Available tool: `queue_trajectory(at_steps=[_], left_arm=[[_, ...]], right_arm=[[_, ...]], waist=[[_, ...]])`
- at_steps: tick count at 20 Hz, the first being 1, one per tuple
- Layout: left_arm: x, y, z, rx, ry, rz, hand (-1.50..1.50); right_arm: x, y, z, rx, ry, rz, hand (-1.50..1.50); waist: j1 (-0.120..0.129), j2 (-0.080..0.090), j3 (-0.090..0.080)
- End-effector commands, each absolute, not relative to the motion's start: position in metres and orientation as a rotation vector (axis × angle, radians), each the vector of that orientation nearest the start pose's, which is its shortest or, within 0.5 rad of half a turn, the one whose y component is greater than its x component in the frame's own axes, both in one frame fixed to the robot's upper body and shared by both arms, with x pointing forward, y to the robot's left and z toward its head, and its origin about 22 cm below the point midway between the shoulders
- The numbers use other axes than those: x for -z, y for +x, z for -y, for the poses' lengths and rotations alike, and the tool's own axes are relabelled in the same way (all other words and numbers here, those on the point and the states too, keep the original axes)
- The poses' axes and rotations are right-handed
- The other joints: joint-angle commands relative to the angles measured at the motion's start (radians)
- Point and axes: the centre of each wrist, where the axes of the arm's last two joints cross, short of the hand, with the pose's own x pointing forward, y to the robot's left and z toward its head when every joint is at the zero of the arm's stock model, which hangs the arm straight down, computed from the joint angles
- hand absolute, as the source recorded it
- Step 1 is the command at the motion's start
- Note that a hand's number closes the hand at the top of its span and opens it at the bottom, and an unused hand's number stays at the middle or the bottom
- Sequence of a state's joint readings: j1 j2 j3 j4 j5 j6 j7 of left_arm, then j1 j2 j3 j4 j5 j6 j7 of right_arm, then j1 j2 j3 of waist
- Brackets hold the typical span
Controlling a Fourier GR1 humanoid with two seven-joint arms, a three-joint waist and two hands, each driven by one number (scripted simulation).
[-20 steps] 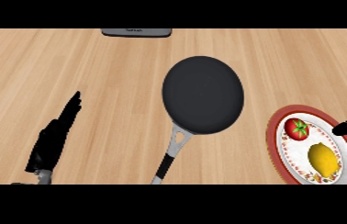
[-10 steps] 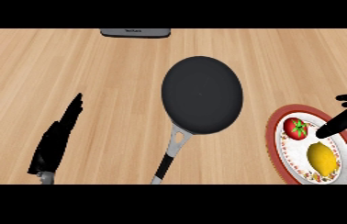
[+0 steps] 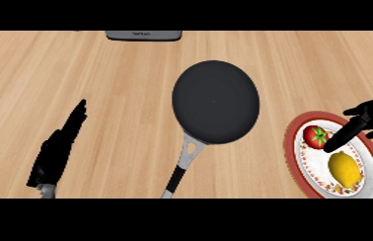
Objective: Pick the lemon from the plate and place it in the pan
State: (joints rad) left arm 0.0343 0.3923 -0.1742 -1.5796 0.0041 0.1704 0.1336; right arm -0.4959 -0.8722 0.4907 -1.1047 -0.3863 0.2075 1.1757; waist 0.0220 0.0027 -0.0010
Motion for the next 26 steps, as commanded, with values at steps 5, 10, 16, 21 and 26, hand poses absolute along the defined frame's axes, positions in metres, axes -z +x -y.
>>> queue_trajectory(at_steps=[5, 10, 16, 21, 26], left_arm=[[-0.007, 0.215, -0.275, 0.276, 0.319, 1.384, 0.00], [-0.010, 0.226, -0.287, 0.238, 0.344, 1.378, 0.00], [-0.001, 0.222, -0.289, 0.273, 0.341, 1.385, 0.00], [0.016, 0.221, -0.292, 0.259, 0.346, 1.370, 0.00], [-0.004, 0.213, -0.278, 0.275, 0.351, 1.399, 0.00]], right_arm=[[-0.071, 0.336, 0.359, -0.509, -0.561, -0.105, -1.50], [-0.053, 0.323, 0.348, -0.555, -0.547, -0.129, -1.50], [-0.050, 0.331, 0.351, -0.527, -0.536, -0.138, -1.50], [-0.043, 0.326, 0.358, -0.542, -0.544, -0.137, -1.50], [-0.039, 0.322, 0.368, -0.516, -0.542, -0.122, -1.50]], waist=[[-0.004, -0.002, 0.000], [-0.023, -0.004, 0.000], [-0.013, -0.003, 0.000], [-0.019, -0.002, 0.000], [-0.014, -0.005, 0.001]])
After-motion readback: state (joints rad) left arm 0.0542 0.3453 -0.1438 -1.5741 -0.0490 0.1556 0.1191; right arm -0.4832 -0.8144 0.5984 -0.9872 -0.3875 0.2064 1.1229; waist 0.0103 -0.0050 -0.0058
